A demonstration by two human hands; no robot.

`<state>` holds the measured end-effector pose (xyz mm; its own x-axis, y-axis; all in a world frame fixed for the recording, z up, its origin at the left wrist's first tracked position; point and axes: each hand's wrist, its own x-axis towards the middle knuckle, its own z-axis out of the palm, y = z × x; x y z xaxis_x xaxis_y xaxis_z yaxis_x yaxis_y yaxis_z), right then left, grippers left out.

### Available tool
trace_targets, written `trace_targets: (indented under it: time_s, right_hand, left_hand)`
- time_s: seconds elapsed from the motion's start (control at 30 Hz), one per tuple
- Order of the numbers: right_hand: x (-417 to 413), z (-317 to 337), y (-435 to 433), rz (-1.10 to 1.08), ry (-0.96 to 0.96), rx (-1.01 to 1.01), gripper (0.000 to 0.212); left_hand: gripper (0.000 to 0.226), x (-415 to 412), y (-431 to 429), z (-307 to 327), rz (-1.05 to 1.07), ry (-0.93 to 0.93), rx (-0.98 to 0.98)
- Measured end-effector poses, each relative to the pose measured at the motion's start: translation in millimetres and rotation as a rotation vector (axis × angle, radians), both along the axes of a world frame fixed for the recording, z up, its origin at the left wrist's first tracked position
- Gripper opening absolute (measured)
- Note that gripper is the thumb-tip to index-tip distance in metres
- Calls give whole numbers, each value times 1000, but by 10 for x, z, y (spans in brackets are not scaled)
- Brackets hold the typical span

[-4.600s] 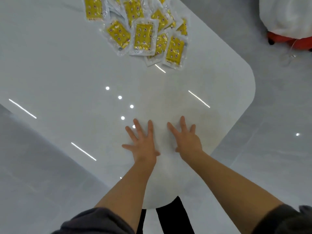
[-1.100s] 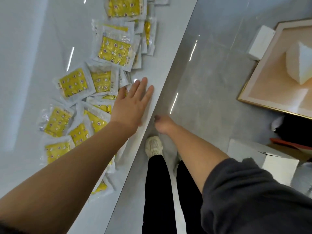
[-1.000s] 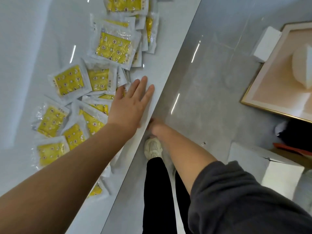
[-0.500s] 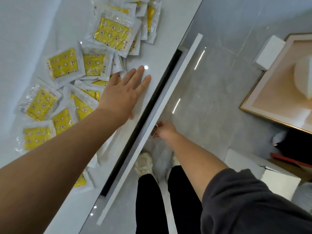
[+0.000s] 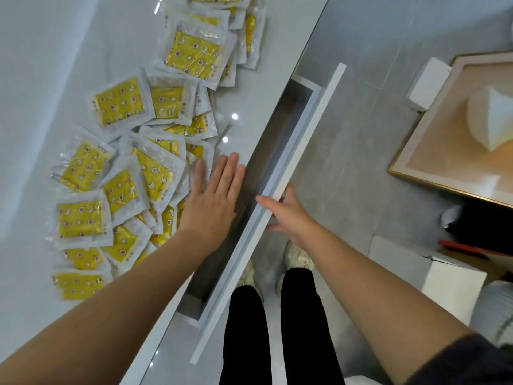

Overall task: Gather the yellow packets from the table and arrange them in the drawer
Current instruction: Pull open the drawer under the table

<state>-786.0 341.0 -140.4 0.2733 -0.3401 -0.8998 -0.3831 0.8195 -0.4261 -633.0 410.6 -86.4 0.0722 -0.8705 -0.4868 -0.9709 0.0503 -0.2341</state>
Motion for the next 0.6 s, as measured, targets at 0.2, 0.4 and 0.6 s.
trace_targets:
  time_s: [0.2,0.4,0.6]
  right_hand:
    - [165,-6,112,58,228,-203,71]
    - [-43,52,95,63,221,-193,67]
    - [-484,104,63,66,241,-155,66]
  left_hand:
    - [78,-51,25,-111,33,35,-6]
    - [85,-56,-39,-72,43,-2,72]
    - [83,-65,-48,-89,46,21,83]
